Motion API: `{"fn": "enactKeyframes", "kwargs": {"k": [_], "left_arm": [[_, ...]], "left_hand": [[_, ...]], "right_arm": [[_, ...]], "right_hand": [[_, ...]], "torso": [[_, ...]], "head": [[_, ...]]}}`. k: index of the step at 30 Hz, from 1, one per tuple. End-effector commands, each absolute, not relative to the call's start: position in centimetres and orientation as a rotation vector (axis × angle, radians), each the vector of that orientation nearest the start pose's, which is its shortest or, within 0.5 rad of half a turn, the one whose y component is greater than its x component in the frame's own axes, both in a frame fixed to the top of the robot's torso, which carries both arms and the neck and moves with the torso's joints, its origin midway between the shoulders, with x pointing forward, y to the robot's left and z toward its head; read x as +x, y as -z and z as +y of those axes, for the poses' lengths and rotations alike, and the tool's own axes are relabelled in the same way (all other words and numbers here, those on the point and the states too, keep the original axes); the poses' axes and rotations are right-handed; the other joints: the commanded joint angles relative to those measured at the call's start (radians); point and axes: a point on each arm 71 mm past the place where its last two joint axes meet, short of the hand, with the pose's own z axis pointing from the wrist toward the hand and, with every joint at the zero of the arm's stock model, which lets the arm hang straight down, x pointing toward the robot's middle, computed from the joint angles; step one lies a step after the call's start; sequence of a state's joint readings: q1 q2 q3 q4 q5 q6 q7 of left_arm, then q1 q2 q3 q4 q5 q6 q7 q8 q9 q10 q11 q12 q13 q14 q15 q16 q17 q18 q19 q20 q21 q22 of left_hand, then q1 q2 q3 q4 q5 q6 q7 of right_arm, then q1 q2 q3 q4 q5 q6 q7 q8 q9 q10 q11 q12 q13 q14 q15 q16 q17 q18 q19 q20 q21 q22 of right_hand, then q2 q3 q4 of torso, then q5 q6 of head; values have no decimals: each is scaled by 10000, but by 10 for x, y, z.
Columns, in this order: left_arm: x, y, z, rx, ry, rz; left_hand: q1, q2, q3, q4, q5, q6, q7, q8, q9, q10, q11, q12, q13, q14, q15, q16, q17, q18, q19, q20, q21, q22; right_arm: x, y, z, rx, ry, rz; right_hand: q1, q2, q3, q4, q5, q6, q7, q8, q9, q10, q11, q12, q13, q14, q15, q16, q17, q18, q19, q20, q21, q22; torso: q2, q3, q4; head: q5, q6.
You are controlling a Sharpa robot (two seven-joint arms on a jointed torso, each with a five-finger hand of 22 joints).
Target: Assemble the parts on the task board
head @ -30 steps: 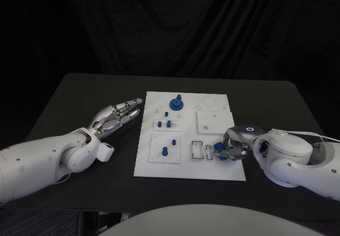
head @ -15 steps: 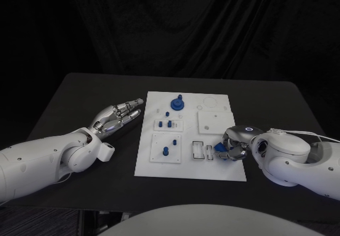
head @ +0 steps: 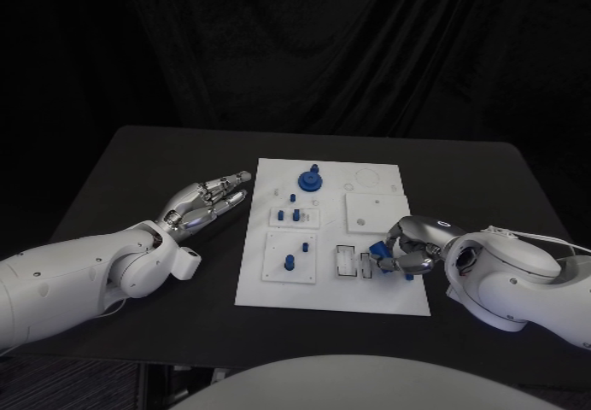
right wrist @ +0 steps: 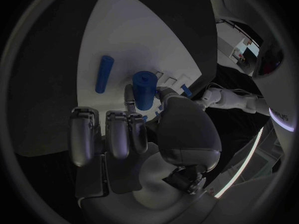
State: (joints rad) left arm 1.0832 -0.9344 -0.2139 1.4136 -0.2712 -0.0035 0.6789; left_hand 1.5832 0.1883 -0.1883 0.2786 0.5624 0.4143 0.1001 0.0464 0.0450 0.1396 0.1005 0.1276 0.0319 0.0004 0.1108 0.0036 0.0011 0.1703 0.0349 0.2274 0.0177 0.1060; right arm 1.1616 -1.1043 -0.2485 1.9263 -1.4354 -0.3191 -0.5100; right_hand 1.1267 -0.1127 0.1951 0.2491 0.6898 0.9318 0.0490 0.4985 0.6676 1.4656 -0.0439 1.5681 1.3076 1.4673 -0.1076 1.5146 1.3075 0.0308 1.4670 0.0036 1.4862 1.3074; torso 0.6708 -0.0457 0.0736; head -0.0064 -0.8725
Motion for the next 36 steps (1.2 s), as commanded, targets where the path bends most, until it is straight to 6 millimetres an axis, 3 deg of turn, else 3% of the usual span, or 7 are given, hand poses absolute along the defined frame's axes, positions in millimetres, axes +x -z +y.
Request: {"fn": "enactKeyframes", "kwargs": {"k": [1,5,9,15,24,36], "left_arm": [[437,273,270,-7894,16877,15581],[437,273,270,-7890,16873,15578],[437,274,268,-7882,16911,15590],[438,274,268,-7880,16949,15619],[438,274,268,-7886,16959,15637],[438,274,267,-7892,16994,15668]], "left_hand": [[54,-39,16,-27,-29,-24,70,12,11,18,37,47,6,-4,-56,-36,-11,113,-4,14,57,-20],[54,-41,15,-27,-30,-28,68,11,10,18,37,47,6,-4,-61,-36,-11,113,-6,11,56,-25],[53,-41,15,-27,-31,-33,68,10,10,18,36,48,6,-4,-64,-36,-11,114,-5,10,56,-22],[54,-43,15,-27,-32,-40,66,9,9,13,35,44,5,-4,-64,-36,-11,115,-5,7,56,-23],[54,-43,15,-27,-32,-40,66,9,9,13,35,44,5,-4,-64,-36,-11,115,-5,7,56,-23],[59,-42,19,-30,-45,-53,62,6,7,9,33,43,4,-4,-56,-36,-11,117,-6,4,55,-24]], "right_arm": [[366,235,-231,3103,-5574,19635],[366,230,-230,4156,-5992,19788],[366,230,-227,4711,-6125,20141],[367,234,-221,4742,-5986,20770],[371,243,-214,4520,-5723,21397],[371,255,-210,4220,-5368,21794]], "right_hand": [[193,365,1247,-1186,110,296,-317,86,541,1052,-63,27,2632,801,-69,-15,1340,-68,683,-69,-19,2317],[123,396,1285,-1164,105,290,-315,110,600,1052,-67,27,2632,793,-62,-36,1290,-58,668,-67,-54,2304],[-9,445,1331,-1116,-15,216,-301,105,680,1052,-59,27,2632,781,-46,-64,1223,-46,649,-57,-95,2287],[-462,556,1324,-880,-666,112,-257,34,822,1052,-20,27,2632,756,-1,-124,1082,-21,611,-14,-182,2252],[-1065,672,1167,-458,-1609,90,-197,-166,865,1052,33,27,2632,735,50,-179,951,3,573,36,-269,2219],[-1406,684,1003,-213,-1915,111,-157,-326,839,1052,63,27,2632,727,79,-201,892,8,567,63,-289,2212]], "torso": [[5,1,-4],[8,5,-12],[0,-13,20],[15,0,13],[7,-10,-6],[-8,-3,9]], "head": [[42,-1],[45,-1],[-13,-1],[-22,-1],[-11,-1],[24,-1]]}}
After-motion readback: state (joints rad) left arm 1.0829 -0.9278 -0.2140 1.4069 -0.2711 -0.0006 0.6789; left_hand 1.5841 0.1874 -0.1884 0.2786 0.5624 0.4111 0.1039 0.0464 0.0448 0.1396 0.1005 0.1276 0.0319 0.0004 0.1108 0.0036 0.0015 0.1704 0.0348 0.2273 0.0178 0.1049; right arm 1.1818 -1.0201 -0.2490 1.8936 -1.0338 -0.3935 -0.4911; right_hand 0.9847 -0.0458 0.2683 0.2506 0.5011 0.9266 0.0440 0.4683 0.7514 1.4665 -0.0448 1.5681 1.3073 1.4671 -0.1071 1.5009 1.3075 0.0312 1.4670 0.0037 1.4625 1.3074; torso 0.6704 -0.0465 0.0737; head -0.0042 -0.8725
